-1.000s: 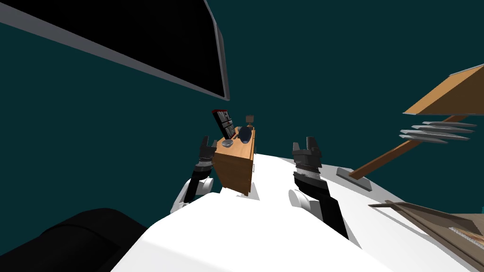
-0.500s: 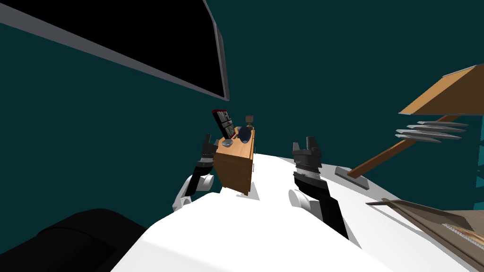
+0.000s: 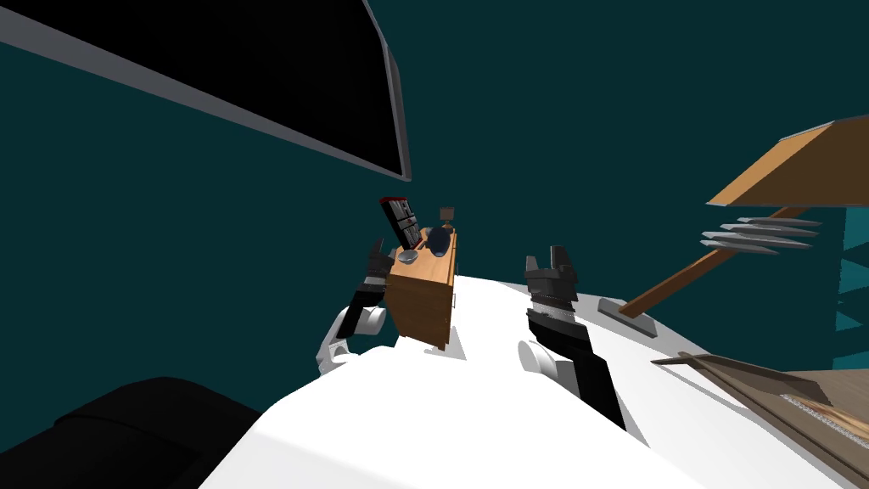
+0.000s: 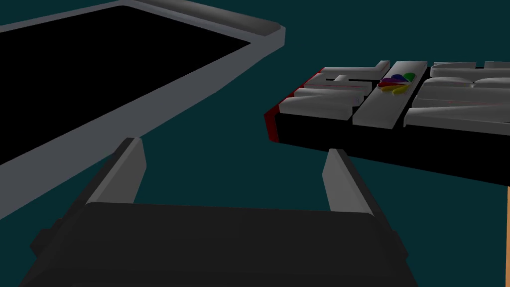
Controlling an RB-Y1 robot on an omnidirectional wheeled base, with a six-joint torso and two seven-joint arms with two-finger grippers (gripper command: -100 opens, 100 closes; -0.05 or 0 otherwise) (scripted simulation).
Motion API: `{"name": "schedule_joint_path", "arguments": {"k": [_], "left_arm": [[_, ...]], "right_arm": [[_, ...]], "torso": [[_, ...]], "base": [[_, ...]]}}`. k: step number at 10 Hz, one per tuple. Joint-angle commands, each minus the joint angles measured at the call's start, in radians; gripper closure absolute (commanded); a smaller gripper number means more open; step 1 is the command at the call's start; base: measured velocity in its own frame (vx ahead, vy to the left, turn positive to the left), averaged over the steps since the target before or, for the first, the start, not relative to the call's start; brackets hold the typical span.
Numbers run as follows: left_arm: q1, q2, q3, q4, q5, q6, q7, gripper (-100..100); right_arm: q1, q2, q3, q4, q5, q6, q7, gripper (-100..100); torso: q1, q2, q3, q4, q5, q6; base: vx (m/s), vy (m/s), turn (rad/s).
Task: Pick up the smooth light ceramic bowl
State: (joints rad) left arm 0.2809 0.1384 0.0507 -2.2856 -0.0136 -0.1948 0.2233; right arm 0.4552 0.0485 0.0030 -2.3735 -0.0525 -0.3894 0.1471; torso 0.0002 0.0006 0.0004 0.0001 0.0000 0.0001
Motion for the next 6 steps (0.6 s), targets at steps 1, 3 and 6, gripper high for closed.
{"name": "schedule_joint_path", "arguments": {"k": [1, 3, 6], "left_arm": [[-0.014, 0.005, -0.001, -0.003, 0.007, 0.05, 0.007, -100], [-0.048, 0.017, 0.0, -0.001, 0.023, 0.1, 0.021, -100], [-0.083, 0.031, 0.002, 0.002, 0.04, 0.176, 0.036, -100]], "right_arm": [[0.0, 0.0, 0.0, 0.0, 0.0, 0.0, 0.0, 0], [0.0, 0.0, 0.0, 0.0, 0.0, 0.0, 0.0, 0], [0.0, 0.0, 0.0, 0.0, 0.0, 0.0, 0.0, 0]], "torso": [[0.0, 0.0, 0.0, 0.0, 0.0, 0.0], [0.0, 0.0, 0.0, 0.0, 0.0, 0.0], [0.0, 0.0, 0.0, 0.0, 0.0, 0.0]], "base": [[-0.012, 0.005, -0.013], [-0.01, 0.002, -0.01], [-0.007, 0.001, -0.015]]}}
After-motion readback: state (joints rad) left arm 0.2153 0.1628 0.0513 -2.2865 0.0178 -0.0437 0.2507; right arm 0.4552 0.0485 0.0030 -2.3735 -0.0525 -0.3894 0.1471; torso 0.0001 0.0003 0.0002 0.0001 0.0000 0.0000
